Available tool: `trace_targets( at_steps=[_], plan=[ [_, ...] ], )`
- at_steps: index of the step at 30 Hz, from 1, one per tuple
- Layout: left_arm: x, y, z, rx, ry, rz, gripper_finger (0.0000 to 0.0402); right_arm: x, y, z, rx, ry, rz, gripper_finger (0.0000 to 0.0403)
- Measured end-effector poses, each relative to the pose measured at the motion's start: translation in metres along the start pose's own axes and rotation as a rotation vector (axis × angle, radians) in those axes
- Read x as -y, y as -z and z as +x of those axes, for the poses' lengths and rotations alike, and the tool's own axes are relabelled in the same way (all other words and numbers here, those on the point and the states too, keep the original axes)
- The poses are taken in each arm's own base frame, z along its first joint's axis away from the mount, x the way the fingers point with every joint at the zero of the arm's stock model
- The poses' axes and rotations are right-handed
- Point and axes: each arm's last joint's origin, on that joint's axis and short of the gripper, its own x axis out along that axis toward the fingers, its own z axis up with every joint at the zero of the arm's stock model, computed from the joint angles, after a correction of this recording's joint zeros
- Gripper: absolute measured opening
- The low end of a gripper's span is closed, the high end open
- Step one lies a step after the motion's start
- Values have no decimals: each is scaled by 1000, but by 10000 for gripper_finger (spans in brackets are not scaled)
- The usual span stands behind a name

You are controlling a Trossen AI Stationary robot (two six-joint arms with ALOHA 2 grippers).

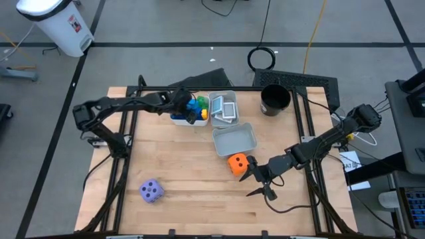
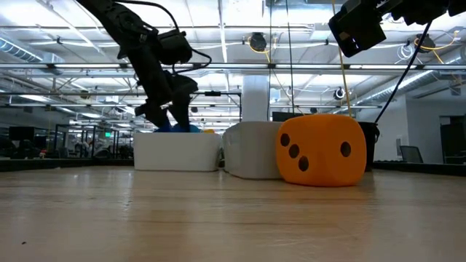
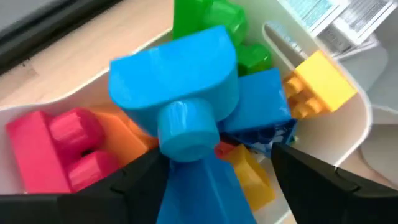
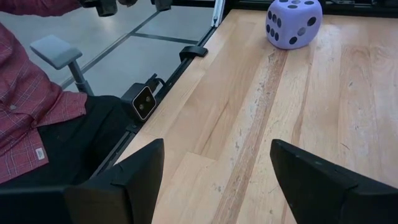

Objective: Pick & Place Toys
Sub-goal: Put the blue game piece into the white bin

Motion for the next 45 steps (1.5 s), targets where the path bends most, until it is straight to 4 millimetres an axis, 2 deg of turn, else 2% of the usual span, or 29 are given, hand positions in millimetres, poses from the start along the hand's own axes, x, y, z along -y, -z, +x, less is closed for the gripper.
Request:
trace_targets(
  at_steps=[6, 14, 18, 21, 26, 32, 37, 45],
  plan=[
    [0, -6, -24, 77, 28, 7, 297, 0, 0, 0, 0, 0, 0, 270],
    [4, -9, -89, 277, 116, 33, 298, 0, 0, 0, 0, 0, -4, 270],
    [23, 5, -128, 375, 220, 97, 298, 0, 0, 0, 0, 0, 0, 270],
    [48, 26, -142, 489, 300, 180, 299, 0, 0, 0, -5, 0, 11, 270],
    [75, 71, -139, 671, 446, 300, 298, 0, 1, 1, -10, 1, 19, 270],
    [82, 111, -121, 689, 548, 408, 299, 1, 0, 2, 4, 10, 19, 270],
    [80, 122, -115, 708, 577, 394, 299, 2, -1, 2, 21, 32, 15, 270],
    [82, 125, -116, 707, 598, 400, 299, 1, -2, 2, 28, 31, 0, 270]
  ],
)
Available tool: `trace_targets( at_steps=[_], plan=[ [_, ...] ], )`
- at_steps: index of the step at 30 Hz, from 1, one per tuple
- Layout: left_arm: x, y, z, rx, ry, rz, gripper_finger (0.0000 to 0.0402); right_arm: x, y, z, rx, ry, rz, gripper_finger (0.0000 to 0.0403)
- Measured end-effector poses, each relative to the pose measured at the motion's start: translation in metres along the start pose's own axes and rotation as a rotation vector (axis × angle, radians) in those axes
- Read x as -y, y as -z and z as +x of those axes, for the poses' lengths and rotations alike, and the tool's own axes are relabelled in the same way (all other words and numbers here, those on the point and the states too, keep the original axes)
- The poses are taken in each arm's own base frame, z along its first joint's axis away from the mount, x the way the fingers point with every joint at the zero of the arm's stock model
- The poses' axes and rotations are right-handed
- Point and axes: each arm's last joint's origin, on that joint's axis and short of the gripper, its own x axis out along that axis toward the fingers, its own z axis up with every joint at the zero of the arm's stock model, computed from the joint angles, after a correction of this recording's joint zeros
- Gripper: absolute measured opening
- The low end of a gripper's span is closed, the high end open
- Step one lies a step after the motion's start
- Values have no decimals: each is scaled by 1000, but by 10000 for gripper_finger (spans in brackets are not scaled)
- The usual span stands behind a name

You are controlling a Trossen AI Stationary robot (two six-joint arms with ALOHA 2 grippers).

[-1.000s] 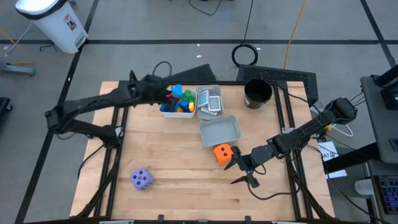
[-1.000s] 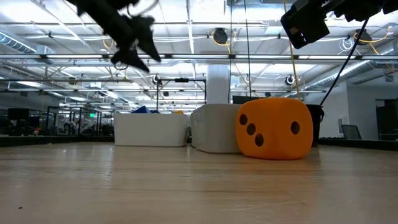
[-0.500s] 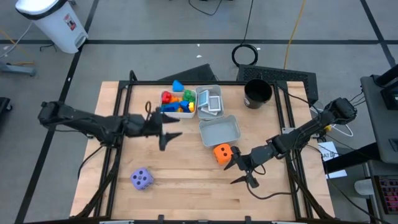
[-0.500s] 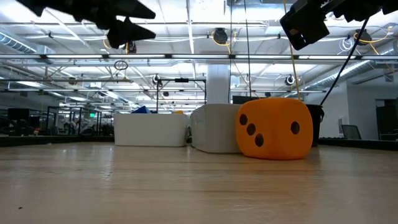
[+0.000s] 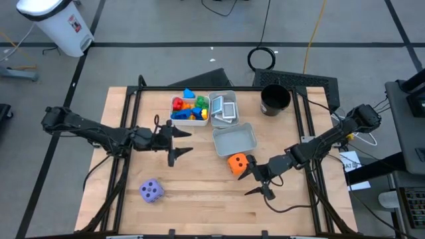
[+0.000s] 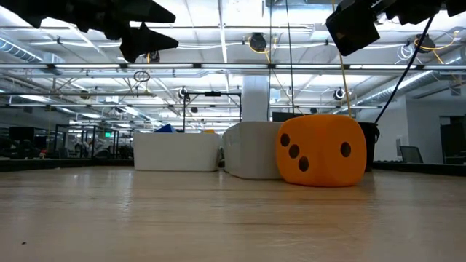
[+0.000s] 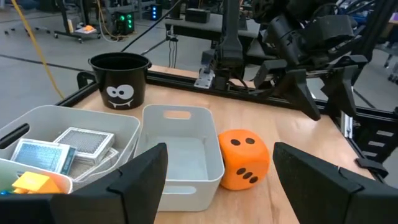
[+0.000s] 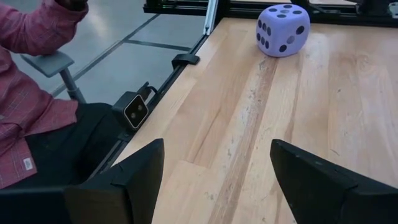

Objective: Pick & Place Toys
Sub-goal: Put the blue game piece into the white bin

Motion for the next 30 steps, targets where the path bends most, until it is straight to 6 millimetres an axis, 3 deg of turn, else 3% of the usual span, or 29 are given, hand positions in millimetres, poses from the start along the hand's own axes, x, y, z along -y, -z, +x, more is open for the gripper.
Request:
trace_targets(
  at_steps=[9, 14, 17, 21, 25, 30],
  plan=[
    [-1, 0, 9, 46, -6, -146, 299, 1, 0, 0, 2, 23, -37, 270],
    [-24, -7, 13, 87, -222, -209, 298, 13, -6, -6, 37, 159, -88, 270],
    [-54, -21, 18, 39, -361, -184, 299, 27, -12, -14, 62, 237, -121, 270],
    [-111, -47, 18, -81, -561, -186, 298, 52, -19, -25, 88, 334, -141, 270],
    [-171, -59, 20, -186, -674, -206, 298, 79, -20, -33, 71, 436, -158, 270],
    [-233, -47, 27, -352, -737, -418, 298, 111, -15, -46, 19, 557, -116, 270]
  ],
)
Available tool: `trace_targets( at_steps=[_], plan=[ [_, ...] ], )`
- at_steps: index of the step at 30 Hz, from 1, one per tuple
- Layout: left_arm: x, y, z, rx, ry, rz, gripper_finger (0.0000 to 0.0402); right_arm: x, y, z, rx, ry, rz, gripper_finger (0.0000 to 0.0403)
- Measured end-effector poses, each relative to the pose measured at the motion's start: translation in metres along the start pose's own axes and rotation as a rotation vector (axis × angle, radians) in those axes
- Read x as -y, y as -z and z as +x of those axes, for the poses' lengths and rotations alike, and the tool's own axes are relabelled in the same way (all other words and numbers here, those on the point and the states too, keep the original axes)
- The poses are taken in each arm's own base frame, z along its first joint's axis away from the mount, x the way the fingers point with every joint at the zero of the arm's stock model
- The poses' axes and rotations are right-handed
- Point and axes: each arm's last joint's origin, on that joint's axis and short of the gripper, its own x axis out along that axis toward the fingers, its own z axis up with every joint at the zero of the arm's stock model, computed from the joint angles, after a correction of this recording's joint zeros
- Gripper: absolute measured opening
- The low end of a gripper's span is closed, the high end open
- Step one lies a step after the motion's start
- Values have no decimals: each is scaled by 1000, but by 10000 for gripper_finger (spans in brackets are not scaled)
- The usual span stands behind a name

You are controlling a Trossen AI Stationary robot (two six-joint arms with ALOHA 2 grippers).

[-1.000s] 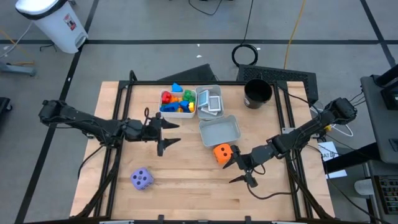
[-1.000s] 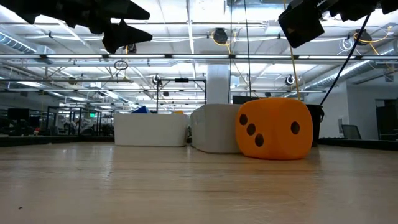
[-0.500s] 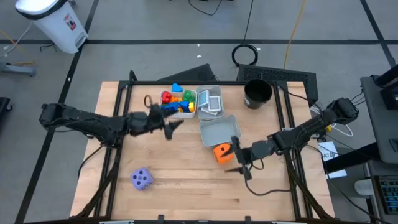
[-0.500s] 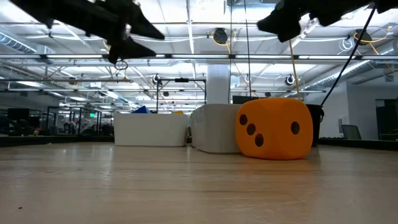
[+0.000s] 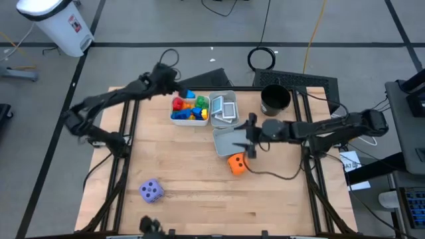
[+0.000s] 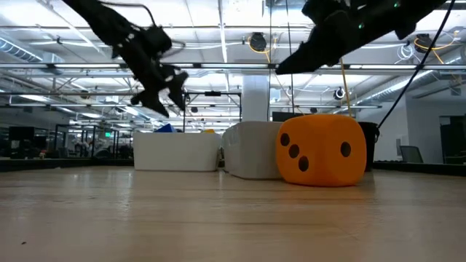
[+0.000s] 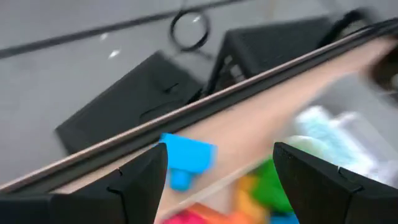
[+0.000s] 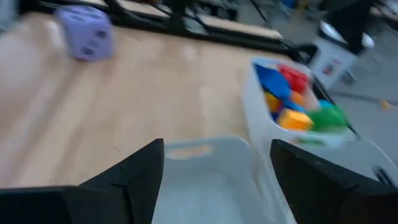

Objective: Pick & Place Toys
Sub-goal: Put the blue game piece into the white bin

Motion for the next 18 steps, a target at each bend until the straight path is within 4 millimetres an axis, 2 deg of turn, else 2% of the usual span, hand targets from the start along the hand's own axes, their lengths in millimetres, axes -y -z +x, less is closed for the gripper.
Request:
trace_targets(
  at_steps=[5, 8, 12, 18],
  plan=[
    [-16, -11, 49, -100, -44, 80, 298, 23, 5, 2, -12, -16, 39, 270],
    [-15, -16, 73, -172, -50, 116, 299, 31, 7, 2, -8, -51, 51, 270],
    [-15, -21, 98, -301, -90, 54, 298, 39, 9, 2, -12, -42, 41, 270],
    [-16, -13, 126, -464, -157, -1, 298, 49, 10, 1, -12, -5, 10, 270]
  ],
)
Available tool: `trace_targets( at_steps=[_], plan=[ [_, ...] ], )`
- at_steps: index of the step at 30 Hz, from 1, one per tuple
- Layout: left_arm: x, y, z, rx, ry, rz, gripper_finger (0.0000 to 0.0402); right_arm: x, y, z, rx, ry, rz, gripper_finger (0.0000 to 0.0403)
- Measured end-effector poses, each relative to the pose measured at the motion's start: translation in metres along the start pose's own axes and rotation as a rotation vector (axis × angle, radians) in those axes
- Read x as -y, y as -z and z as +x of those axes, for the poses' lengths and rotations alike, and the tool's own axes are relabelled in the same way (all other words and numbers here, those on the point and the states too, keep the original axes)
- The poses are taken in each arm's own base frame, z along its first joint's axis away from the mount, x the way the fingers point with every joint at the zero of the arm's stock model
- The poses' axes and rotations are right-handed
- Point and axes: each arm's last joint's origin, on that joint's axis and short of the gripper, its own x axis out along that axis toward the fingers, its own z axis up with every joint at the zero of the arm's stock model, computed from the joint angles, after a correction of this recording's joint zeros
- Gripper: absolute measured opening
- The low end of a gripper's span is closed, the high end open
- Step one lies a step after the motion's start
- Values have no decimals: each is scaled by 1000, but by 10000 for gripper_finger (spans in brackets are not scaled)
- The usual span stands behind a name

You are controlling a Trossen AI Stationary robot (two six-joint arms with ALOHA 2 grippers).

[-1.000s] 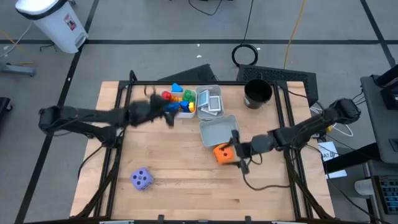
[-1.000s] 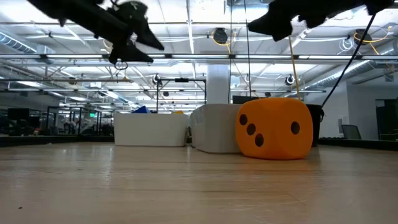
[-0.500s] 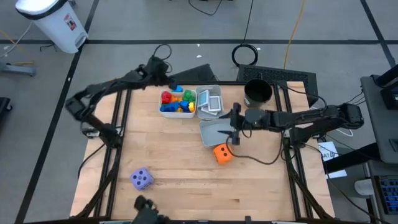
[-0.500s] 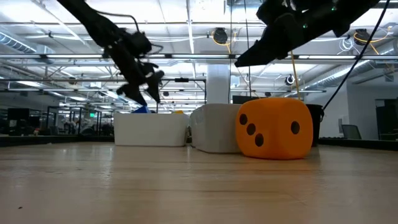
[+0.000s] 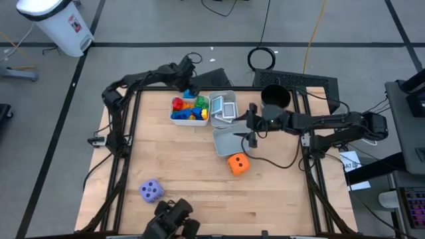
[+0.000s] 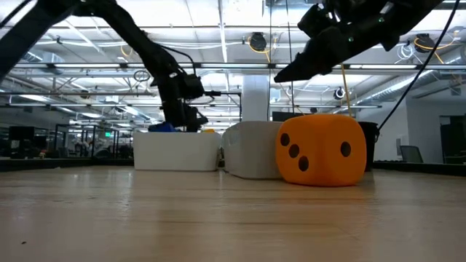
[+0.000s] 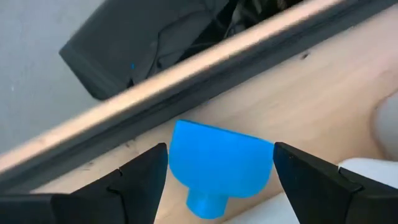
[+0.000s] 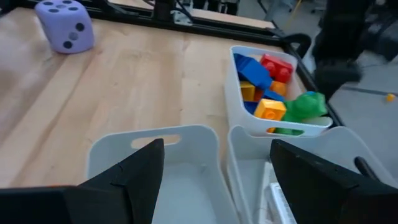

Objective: Pick & Place Toys
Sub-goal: Put the blue game piece into the white bin

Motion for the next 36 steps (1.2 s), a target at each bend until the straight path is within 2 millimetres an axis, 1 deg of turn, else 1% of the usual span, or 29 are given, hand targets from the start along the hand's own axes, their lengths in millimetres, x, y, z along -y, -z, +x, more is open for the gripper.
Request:
trace_targets(
  at_steps=[3, 5, 8, 12, 15, 20, 25, 28, 33, 34, 36],
  plan=[
    [0, 0, 14, -9, -23, -52, 298, 4, -1, 0, 12, 17, -6, 270],
    [-1, -2, 16, 5, -33, -89, 298, 7, -1, -1, 19, 27, -4, 270],
    [-1, 3, 22, -38, -34, -83, 298, 9, 0, -1, 17, 35, -1, 270],
    [1, 10, 22, -98, -51, -66, 298, 9, 1, -1, 5, 32, 1, 270],
    [0, 13, 21, -120, -95, -43, 298, 9, 1, -1, 1, 31, 1, 270],
    [0, 17, 20, -158, -117, 83, 298, 8, 2, -1, -3, 29, 7, 270],
    [-2, 22, 17, -218, -99, 52, 294, 8, 3, -1, -13, 27, 10, 270],
    [-4, 23, 17, -237, -108, 34, 266, 8, 3, -1, -13, 27, 14, 270],
    [-4, 23, 17, -232, -109, 25, 177, 8, 3, -1, -13, 27, 26, 270],
    [-4, 23, 16, -231, -110, 22, 167, 8, 3, -1, -13, 27, 28, 270],
    [-4, 22, 16, -228, -109, 21, 166, 8, 3, -1, -12, 27, 29, 270]
  ],
)
